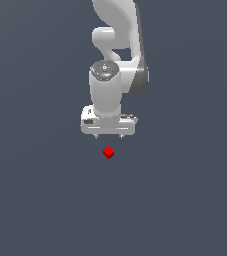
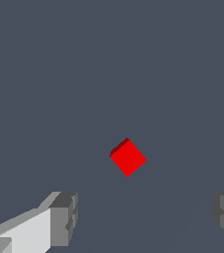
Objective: Pick up the red cube and move it to a goal position.
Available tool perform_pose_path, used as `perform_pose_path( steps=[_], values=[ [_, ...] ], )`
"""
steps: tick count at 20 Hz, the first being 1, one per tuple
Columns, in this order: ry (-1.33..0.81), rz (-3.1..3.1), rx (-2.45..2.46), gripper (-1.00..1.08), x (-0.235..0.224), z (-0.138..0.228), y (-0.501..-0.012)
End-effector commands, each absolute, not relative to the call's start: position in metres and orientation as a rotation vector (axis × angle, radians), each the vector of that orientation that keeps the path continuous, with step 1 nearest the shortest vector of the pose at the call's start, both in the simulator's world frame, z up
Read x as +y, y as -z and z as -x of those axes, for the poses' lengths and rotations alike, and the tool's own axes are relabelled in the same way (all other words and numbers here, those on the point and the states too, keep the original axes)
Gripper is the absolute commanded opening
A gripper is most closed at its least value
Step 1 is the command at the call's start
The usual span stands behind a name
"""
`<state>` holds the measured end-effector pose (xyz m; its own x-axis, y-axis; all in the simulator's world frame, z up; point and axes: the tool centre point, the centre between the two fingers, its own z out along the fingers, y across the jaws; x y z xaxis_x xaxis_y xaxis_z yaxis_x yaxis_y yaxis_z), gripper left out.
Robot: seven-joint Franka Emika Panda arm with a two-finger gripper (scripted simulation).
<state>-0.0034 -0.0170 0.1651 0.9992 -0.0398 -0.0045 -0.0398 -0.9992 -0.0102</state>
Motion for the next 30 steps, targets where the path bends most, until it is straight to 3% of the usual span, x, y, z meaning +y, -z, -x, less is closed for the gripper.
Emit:
perform_pose_path(
  steps=[1,14,30],
  values=[
    [-0.007,3.131,0.062,1.0,-0.017,0.003,-0.165],
    [-0.005,3.13,-0.128,1.0,-0.017,0.005,-0.14],
    [-0.001,3.039,-0.776,1.0,-0.019,0.007,-0.054]
  ],
)
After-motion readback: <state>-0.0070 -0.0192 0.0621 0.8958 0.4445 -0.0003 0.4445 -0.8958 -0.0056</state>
